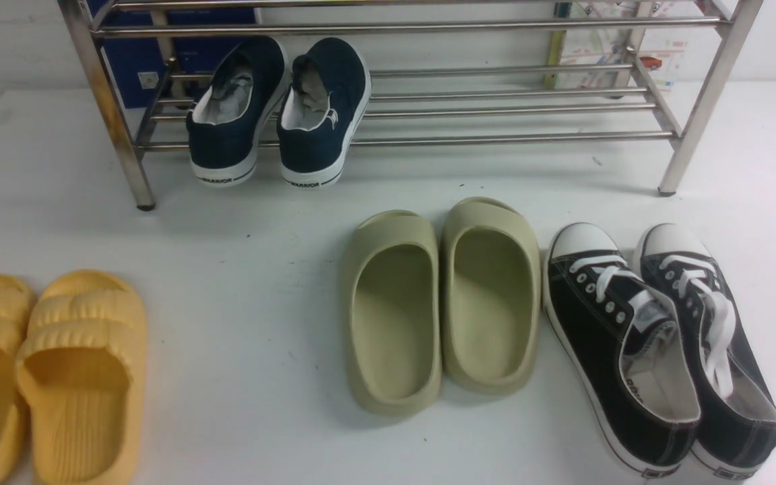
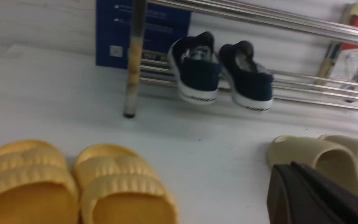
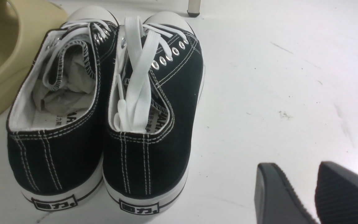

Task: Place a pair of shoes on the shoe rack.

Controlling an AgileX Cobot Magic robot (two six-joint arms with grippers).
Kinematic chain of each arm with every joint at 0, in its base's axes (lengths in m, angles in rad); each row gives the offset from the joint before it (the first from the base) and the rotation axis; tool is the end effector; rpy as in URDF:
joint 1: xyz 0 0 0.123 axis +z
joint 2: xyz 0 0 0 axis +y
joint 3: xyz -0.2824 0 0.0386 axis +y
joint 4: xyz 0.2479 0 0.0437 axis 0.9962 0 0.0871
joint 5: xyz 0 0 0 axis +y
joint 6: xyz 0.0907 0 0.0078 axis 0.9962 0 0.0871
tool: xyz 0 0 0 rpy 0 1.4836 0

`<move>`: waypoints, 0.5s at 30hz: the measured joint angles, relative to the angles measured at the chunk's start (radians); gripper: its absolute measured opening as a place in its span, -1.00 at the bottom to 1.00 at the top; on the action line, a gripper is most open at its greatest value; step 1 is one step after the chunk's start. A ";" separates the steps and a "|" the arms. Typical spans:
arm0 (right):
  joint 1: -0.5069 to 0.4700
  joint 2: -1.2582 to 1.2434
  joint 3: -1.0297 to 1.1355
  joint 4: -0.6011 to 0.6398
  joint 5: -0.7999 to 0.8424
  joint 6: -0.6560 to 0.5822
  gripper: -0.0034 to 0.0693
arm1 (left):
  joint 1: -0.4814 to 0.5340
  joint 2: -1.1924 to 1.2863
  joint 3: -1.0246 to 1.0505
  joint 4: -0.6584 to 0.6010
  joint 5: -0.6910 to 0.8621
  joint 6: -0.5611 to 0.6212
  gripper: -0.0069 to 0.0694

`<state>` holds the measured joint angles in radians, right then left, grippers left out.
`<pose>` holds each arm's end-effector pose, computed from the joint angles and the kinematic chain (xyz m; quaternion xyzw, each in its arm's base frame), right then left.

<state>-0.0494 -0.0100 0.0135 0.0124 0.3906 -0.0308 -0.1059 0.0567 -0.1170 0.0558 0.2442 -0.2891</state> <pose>0.0520 -0.0021 0.1740 0.0107 0.8068 -0.0184 0.5904 0.0555 -0.0047 0.2272 -0.0523 0.7385 -0.1091 0.6633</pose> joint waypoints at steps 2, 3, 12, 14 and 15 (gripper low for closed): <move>0.000 0.000 0.000 0.000 0.000 0.000 -0.25 | 0.037 -0.053 0.074 -0.003 0.024 0.002 -0.85; 0.000 0.000 0.000 0.000 0.000 0.000 -0.25 | 0.052 -0.060 0.107 -0.009 0.040 0.003 -0.85; 0.000 0.000 0.000 0.000 0.000 0.000 -0.25 | 0.074 -0.067 0.147 -0.061 0.159 0.002 -0.85; 0.000 0.000 0.000 0.000 0.000 0.000 -0.25 | 0.074 -0.067 0.147 -0.062 0.159 0.002 -0.85; 0.000 0.000 0.000 0.000 0.000 0.000 -0.25 | 0.074 -0.067 0.147 -0.062 0.159 0.002 -0.85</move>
<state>-0.0494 -0.0100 0.0135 0.0124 0.3906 -0.0308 -0.0315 -0.0100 0.0301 -0.0065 0.4029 -0.2869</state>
